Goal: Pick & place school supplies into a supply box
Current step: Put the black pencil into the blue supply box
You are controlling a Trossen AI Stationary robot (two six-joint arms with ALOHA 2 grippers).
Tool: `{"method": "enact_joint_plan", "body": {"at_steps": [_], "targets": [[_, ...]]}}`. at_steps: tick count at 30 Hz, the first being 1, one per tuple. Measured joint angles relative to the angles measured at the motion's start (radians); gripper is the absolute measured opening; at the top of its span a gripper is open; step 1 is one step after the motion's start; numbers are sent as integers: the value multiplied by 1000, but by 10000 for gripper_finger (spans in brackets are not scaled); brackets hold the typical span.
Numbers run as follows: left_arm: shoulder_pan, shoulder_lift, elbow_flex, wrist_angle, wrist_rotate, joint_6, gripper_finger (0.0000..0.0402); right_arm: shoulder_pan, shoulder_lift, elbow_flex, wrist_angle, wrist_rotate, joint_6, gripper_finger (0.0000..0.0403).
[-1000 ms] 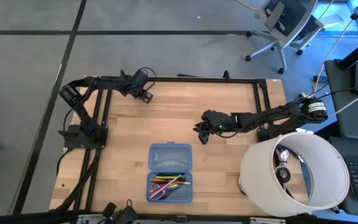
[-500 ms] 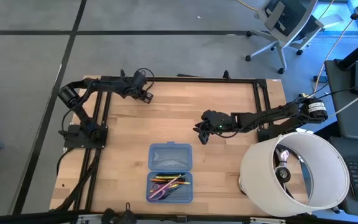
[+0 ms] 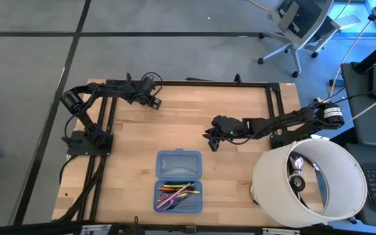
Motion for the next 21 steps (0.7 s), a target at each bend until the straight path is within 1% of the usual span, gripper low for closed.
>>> {"method": "enact_joint_plan", "body": {"at_steps": [12, 21], "targets": [[-67, 0, 0, -14, -82, -245, 118, 0, 0, 0, 0, 0, -11, 126], [-148, 0, 0, -23, -125, -447, 116, 0, 0, 0, 0, 0, -15, 126]]}}
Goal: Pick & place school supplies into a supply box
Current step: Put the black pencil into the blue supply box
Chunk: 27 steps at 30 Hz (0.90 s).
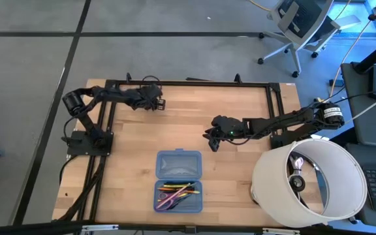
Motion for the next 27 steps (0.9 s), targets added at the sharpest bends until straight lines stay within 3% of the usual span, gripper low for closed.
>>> {"method": "enact_joint_plan", "body": {"at_steps": [9, 17, 27], "targets": [[-111, 10, -7, 16, -150, -76, 116, 0, 0, 0, -10, -78, -79, 126], [-187, 11, -11, 14, -243, -150, 116, 0, 0, 0, -54, -81, -80, 126], [-260, 46, -13, 5, -429, -240, 115, 0, 0, 0, -113, -81, -80, 126]]}}
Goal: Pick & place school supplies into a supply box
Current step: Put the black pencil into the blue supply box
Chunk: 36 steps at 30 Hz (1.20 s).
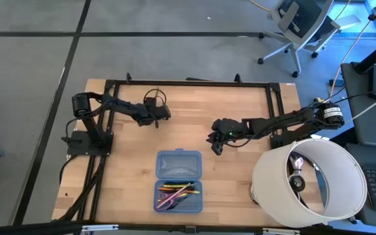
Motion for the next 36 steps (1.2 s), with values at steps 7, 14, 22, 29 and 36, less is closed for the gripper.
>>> {"method": "enact_joint_plan", "body": {"at_steps": [7, 14, 22, 29, 36], "targets": [[-22, 135, 6, 148, -121, -42, 115, 0, 0, 0, 0, 0, -2, 126], [-65, 151, 5, 134, -195, -17, 115, 0, 0, 0, -15, -28, 1, 126], [-71, 159, 4, 139, -197, -34, 86, 0, 0, 0, -17, -34, 2, 126], [-71, 159, 4, 134, -196, -29, 28, 0, 0, 0, -18, -34, 2, 126], [-80, 156, 4, 129, -197, -26, 11, 0, 0, 0, -23, -50, 1, 126]]}}
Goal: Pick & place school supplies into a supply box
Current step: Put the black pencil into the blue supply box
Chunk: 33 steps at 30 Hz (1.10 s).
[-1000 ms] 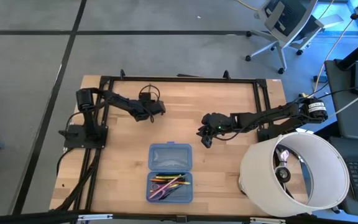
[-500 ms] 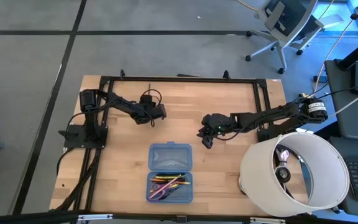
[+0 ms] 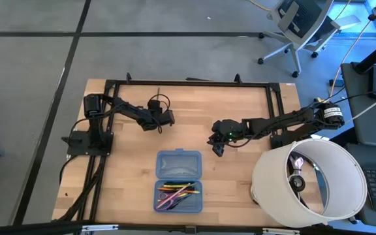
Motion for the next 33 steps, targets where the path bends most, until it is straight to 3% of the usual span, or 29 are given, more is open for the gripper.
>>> {"method": "enact_joint_plan", "body": {"at_steps": [12, 23, 29, 33], "targets": [[-85, -146, -8, -131, 116, 3, 7, 0, 0, 0, -27, -1, -10, 126], [-131, -409, -6, -284, 104, 66, 7, 0, 0, 0, -27, -1, -33, 126], [-189, -598, -4, -255, 294, 299, 7, 0, 0, 0, -28, -1, -54, 126], [-252, -698, -4, -197, 531, 462, 8, 0, 0, 0, -28, 0, -57, 126]]}}
